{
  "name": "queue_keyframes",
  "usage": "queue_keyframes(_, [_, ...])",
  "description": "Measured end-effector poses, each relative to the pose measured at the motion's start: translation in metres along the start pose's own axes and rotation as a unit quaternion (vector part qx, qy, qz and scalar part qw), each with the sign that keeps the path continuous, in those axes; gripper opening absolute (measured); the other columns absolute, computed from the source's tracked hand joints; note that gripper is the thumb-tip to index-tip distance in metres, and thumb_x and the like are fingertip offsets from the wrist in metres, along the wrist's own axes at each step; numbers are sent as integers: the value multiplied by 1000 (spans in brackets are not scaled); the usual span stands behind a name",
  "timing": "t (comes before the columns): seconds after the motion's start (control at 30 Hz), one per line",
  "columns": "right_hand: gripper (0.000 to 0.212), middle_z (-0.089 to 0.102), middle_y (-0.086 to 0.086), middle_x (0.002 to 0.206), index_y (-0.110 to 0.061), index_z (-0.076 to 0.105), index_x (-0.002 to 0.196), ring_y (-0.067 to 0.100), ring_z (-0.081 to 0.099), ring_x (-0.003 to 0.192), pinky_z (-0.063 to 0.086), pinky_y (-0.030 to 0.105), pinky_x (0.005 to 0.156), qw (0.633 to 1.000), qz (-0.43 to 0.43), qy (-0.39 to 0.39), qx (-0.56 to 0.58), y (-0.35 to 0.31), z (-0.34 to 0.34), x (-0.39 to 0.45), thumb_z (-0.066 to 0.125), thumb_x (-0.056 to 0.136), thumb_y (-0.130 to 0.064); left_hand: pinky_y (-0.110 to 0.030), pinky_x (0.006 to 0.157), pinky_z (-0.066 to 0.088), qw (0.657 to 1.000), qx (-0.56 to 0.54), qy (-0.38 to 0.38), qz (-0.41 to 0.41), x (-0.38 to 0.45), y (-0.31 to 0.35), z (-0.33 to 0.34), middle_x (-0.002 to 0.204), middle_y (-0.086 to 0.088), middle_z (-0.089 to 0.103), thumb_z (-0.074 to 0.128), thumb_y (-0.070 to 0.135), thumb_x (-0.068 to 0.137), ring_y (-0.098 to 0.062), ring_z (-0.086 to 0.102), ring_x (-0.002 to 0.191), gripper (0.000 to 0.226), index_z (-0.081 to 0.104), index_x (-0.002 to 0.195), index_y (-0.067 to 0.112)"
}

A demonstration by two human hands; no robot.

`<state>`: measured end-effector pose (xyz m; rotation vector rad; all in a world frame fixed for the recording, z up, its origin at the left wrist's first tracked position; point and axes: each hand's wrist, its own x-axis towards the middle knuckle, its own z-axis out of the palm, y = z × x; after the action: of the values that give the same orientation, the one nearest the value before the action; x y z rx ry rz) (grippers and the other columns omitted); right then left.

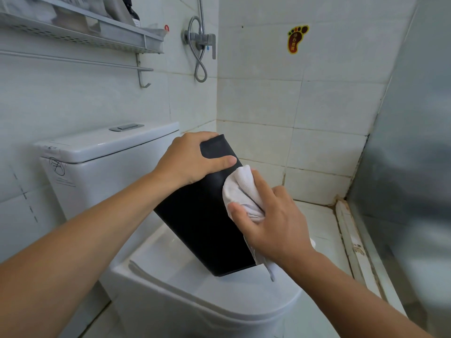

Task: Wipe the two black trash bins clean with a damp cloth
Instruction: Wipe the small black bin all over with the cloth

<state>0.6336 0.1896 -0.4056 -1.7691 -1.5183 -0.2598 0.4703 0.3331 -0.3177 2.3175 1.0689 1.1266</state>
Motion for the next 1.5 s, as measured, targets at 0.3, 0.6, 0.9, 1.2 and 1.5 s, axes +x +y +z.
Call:
queue_keyframes(0.3, [77, 54, -6, 81, -20, 57, 143, 21, 54, 66, 44, 32, 50, 978, -163, 118, -57, -17, 7, 7, 61, 83, -68, -28, 108, 42, 999, 25, 3, -28, 0, 3, 1, 145, 15, 60, 81, 71, 73, -9, 50, 140, 84, 58, 147, 36])
queue_keyframes(0.6, [66, 51, -8, 80, -27, 63, 133, 19, 52, 67, 40, 28, 51, 978, -177, 93, -55, 7, 0, 9, 66, 79, -64, -35, 116, 42, 1000, 18, -7, -21, 4, 0, 0, 148, 11, 59, 81, 69, 75, -11, 51, 140, 87, 58, 149, 29])
queue_keyframes(0.9, [65, 57, -9, 80, -32, 61, 133, 18, 56, 66, 50, 33, 52, 986, -137, 91, -14, 1, -2, 13, 60, 81, -70, -34, 106, 47, 998, 42, 13, -43, -1, 10, 2, 141, 9, 64, 77, 70, 79, -15, 57, 132, 80, 61, 145, 29])
queue_keyframes(1.2, [60, 50, -10, 79, -31, 62, 130, 18, 50, 66, 44, 30, 49, 980, -170, 87, -53, 2, 0, 17, 65, 81, -66, -31, 96, 46, 998, 53, 6, -38, -8, 16, -2, 124, 8, 69, 67, 64, 92, -15, 60, 118, 61, 65, 137, 23])
queue_keyframes(1.5, [55, 65, -11, 90, -44, 56, 129, 15, 64, 76, 57, 38, 64, 996, -80, 32, -19, 21, -8, 11, 56, 82, -72, -38, 87, 41, 996, 10, -15, -86, -14, 39, -12, 80, 2, 53, 9, 69, 103, -19, 48, 79, 66, 37, 78, 15])
